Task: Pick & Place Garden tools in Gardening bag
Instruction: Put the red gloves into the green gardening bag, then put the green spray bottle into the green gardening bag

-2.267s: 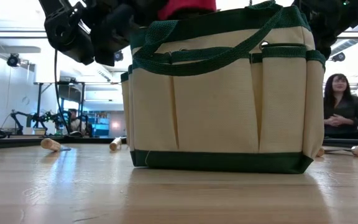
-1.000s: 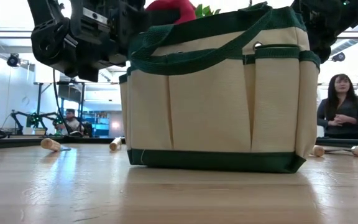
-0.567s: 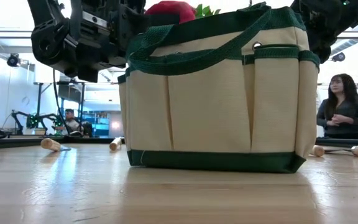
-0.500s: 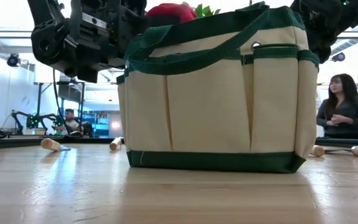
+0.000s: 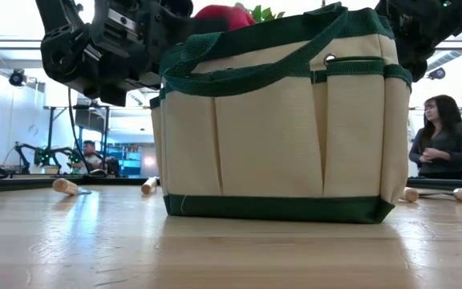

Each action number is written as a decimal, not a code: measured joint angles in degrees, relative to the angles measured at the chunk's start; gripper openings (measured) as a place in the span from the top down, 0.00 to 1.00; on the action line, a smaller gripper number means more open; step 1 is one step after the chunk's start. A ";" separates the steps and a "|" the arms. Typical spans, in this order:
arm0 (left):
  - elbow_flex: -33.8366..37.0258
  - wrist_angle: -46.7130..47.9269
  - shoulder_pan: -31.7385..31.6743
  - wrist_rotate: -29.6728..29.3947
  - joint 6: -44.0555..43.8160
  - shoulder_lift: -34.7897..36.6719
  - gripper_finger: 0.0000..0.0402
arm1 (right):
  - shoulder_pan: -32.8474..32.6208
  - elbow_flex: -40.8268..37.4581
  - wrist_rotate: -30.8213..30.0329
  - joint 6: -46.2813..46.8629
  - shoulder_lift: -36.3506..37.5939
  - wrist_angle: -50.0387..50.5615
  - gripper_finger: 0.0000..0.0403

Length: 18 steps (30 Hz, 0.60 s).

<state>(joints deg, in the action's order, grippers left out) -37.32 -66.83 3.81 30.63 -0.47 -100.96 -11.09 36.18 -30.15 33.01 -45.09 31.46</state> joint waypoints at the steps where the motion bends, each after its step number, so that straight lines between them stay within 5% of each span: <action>1: 0.00 0.00 0.00 0.00 -0.04 0.01 0.56 | 0.00 0.02 0.00 0.00 -0.01 0.01 0.88; 10: 0.00 0.00 -0.02 -0.02 -0.46 0.05 0.34 | 0.00 0.01 0.00 0.00 -0.01 0.02 0.88; 18: 0.00 0.00 -0.11 -0.02 -0.46 0.06 0.31 | 0.00 0.00 0.00 0.00 0.01 0.02 0.88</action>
<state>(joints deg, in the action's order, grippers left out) -37.32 -66.83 3.70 30.61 -0.93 -100.90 -11.09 36.18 -30.15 33.01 -45.08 31.48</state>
